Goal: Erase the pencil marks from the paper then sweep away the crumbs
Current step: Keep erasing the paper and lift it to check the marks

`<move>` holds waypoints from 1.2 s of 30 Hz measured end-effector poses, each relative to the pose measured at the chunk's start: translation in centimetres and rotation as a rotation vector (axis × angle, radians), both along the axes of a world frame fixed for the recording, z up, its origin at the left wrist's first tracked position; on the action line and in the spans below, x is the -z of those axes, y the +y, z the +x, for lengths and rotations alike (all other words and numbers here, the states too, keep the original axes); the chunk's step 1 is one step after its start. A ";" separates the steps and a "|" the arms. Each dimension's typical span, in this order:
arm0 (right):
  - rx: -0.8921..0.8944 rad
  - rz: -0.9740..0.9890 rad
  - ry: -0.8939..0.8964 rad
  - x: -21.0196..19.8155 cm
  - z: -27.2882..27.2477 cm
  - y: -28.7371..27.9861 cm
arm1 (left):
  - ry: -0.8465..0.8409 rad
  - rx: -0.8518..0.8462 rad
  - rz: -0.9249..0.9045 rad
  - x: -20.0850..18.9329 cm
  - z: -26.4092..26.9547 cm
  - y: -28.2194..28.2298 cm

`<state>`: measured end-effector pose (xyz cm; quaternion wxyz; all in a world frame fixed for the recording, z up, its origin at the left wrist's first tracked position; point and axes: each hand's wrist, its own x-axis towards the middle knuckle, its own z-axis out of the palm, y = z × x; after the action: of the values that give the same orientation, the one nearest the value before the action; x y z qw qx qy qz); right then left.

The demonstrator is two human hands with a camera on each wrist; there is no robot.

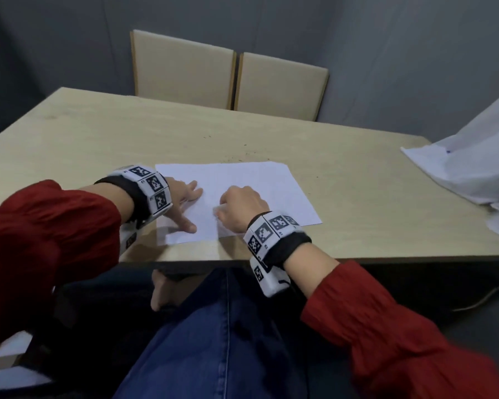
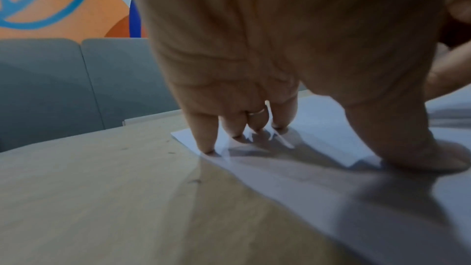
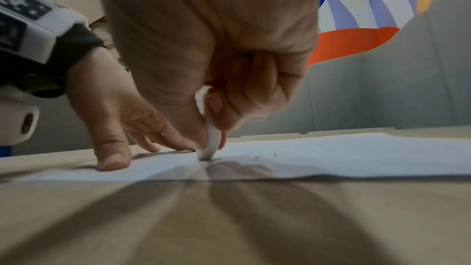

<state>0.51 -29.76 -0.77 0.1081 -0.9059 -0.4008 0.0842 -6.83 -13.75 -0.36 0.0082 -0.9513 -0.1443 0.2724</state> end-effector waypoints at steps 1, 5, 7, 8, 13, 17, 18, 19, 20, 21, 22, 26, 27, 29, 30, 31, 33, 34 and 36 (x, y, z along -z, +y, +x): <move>0.006 -0.021 -0.053 -0.1 0.5 -0.7 | -0.002 0.002 0.001 0.1 0.0 0.1; 0.214 -0.173 -0.197 -1.3 6.2 -5.9 | -0.002 0.013 -0.012 0.3 -0.1 0.3; 0.315 -0.254 -0.226 -2.1 8.1 -8.1 | -0.011 0.009 -0.033 0.3 -0.1 0.4; 0.313 -0.258 -0.227 -2.2 8.1 -8.2 | -0.012 0.005 -0.044 0.3 -0.1 0.4; 0.081 -0.054 -0.056 -0.2 0.9 -3.8 | -0.021 -0.011 -0.074 0.7 -0.1 0.7; 0.202 0.002 -0.110 0.6 3.0 -6.5 | -0.007 -0.009 -0.079 0.8 -0.1 0.9; 0.261 -0.008 -0.130 0.6 4.3 -7.8 | -0.002 -0.004 -0.064 0.8 -0.1 0.9; 0.318 -0.016 -0.145 0.4 5.6 -9.0 | 0.000 -0.001 -0.051 0.8 0.0 0.8; 0.365 -0.024 -0.160 -0.1 6.5 -10.0 | -0.002 0.000 -0.043 0.8 0.0 0.7; 0.395 -0.034 -0.173 -0.5 7.2 -10.6 | -0.007 -0.003 -0.040 0.7 -0.1 0.7; 0.397 -0.043 -0.186 -0.7 7.5 -10.8 | -0.011 -0.008 -0.044 0.7 -0.1 0.6; 0.273 -0.010 -0.117 -0.3 4.8 -9.1 | -0.009 -0.021 -0.053 0.5 -0.1 0.7; 0.249 0.003 -0.088 0.2 3.9 -8.8 | -0.004 -0.023 -0.052 0.5 -0.1 0.8; 0.289 0.039 -0.060 0.6 3.8 -9.4 | 0.000 -0.030 -0.058 0.4 -0.1 0.7; 0.331 0.044 -0.063 0.5 4.4 -10.1 | -0.003 -0.031 -0.061 0.4 -0.2 0.7; 0.376 0.038 -0.074 0.3 5.4 -10.9 | -0.006 -0.032 -0.064 0.4 -0.2 0.7; 0.451 -0.009 -0.109 -0.4 7.2 -12.3 | -0.013 -0.045 -0.075 0.4 -0.2 0.7; 0.467 -0.040 -0.132 -0.7 7.8 -12.7 | -0.016 -0.048 -0.075 0.4 -0.3 0.7; 0.463 -0.077 -0.183 -1.0 8.4 -12.6 | -0.008 -0.032 -0.059 0.2 -0.3 0.5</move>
<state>8.95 -42.32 0.27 0.0533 -0.9809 -0.1870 -0.0101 -7.10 -13.25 -0.54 -0.0248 -0.9498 -0.1514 0.2728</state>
